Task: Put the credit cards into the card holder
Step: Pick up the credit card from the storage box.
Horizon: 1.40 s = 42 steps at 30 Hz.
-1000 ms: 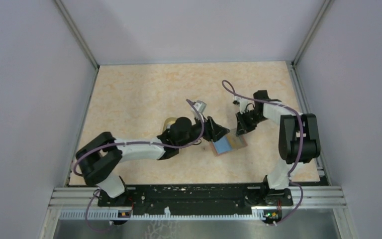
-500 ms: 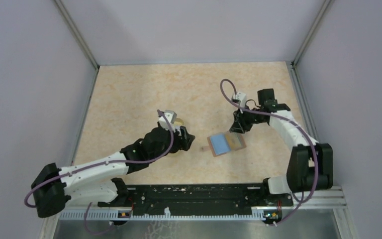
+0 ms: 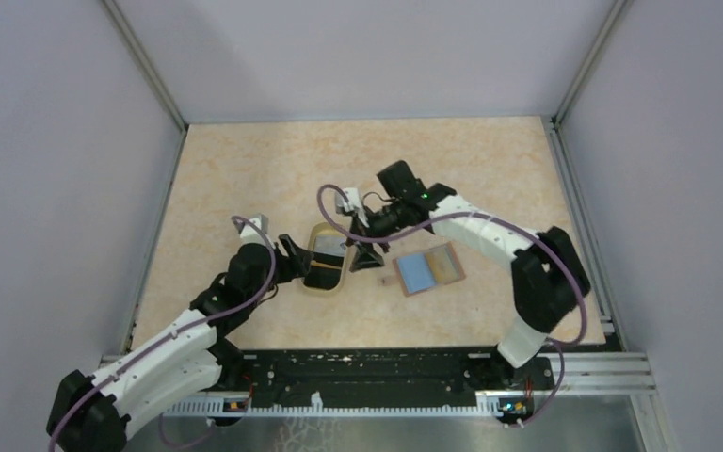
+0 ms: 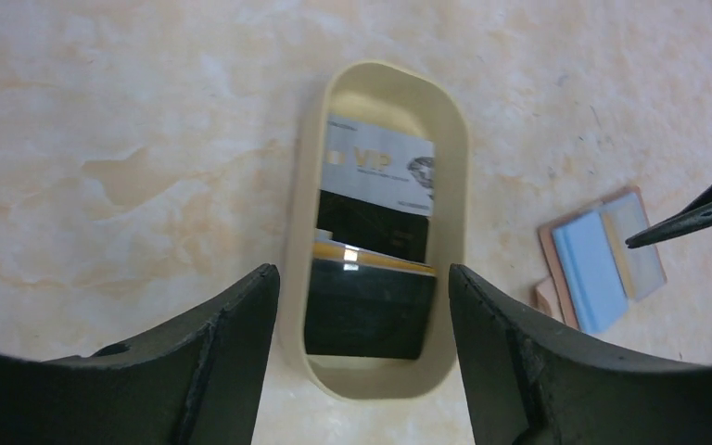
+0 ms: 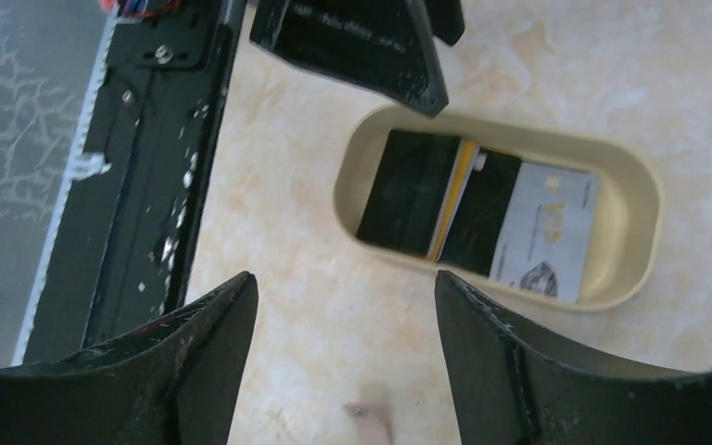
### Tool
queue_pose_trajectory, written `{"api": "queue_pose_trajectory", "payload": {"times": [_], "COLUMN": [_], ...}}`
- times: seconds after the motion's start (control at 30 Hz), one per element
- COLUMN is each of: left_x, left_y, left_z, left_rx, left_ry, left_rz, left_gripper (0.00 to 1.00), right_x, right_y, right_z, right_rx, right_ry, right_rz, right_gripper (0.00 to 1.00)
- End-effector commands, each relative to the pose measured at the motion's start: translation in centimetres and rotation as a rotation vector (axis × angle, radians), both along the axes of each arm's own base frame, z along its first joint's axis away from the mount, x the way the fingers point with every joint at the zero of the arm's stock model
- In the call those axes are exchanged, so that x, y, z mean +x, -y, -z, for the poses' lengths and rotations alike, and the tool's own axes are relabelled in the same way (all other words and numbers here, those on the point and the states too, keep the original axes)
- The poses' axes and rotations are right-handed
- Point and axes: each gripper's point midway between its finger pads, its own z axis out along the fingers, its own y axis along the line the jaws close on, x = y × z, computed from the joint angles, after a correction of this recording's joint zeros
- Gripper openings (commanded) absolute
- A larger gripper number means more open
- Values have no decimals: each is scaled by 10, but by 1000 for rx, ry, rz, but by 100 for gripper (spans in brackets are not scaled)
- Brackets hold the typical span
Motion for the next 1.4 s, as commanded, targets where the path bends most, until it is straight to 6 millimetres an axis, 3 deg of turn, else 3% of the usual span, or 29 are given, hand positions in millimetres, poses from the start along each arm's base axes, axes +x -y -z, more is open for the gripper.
{"api": "queue_pose_trajectory", "payload": {"times": [0.0, 0.13, 0.27, 0.43, 0.6, 0.87, 1.03, 1.37], "left_x": [14, 17, 12, 6, 3, -2, -2, 0], "left_y": [0, 2, -5, -12, -11, -7, -7, -5], "left_z": [7, 25, 40, 46, 58, 73, 72, 70], "left_rx": [-105, -103, -113, -127, -110, -100, -99, -97], "left_ry": [-47, -82, -108, -108, -162, -229, -229, -223], "left_rz": [23, 9, -30, -52, -52, -41, -38, -30], "left_gripper": [72, 58, 50, 49, 48, 37, 28, 26], "right_x": [32, 59, 61, 58, 53, 37, 29, 2], "right_y": [-45, -79, -96, -100, -103, -106, -106, -110], "right_z": [-11, -2, 37, 69, 81, 100, 99, 50], "right_rx": [-23, -52, -173, -268, -310, -372, -371, -264], "right_ry": [-46, -144, -247, -266, -268, -274, -307, -418], "right_rz": [65, 137, 178, 211, 211, 186, 162, 82], "right_gripper": [69, 57, 50, 49, 50, 50, 49, 47]}}
